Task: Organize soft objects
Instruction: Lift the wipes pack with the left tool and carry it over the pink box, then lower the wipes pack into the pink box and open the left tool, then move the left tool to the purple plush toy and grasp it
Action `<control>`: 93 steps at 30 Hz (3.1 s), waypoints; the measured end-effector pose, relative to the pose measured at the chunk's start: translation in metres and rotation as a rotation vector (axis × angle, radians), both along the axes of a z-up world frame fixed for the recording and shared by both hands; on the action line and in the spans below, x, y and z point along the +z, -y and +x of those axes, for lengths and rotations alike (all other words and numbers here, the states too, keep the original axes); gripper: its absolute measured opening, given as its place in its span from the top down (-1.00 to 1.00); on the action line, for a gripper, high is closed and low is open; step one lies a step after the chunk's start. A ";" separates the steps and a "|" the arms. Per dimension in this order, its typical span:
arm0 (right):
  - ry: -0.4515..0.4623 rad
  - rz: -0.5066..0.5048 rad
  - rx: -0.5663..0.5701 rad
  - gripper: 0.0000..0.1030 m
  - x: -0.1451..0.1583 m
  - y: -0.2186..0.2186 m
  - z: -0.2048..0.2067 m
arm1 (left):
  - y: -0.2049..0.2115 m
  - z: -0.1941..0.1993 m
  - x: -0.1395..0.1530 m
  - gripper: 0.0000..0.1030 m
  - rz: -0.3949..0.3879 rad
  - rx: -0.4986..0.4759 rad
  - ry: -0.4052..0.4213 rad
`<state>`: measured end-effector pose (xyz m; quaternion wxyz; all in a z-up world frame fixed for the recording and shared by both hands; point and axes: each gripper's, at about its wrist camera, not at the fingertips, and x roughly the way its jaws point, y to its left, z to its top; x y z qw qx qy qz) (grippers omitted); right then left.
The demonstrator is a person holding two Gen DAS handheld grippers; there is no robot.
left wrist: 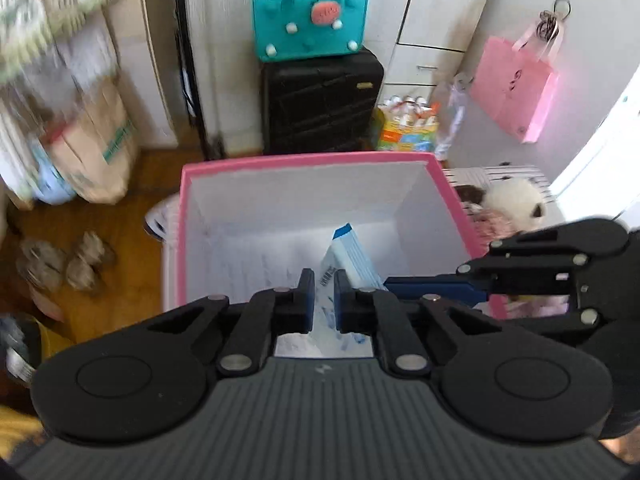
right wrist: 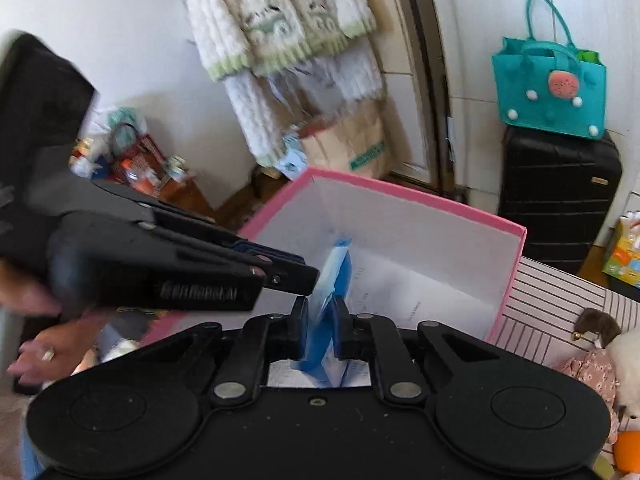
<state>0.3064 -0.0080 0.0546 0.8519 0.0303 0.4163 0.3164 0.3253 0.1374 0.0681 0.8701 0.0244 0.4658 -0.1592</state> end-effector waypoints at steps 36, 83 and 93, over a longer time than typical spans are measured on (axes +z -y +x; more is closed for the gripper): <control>0.101 -0.124 -0.071 0.49 0.028 0.033 -0.039 | 0.006 -0.066 0.039 0.42 0.125 -0.009 0.049; 0.243 -0.094 -0.185 -0.44 0.019 0.223 -0.198 | 0.165 -0.224 0.016 -0.40 -0.090 -0.259 0.312; 0.205 -0.079 -0.252 -0.44 -0.026 0.265 -0.157 | 0.207 -0.186 -0.036 -0.42 -0.154 -0.196 0.216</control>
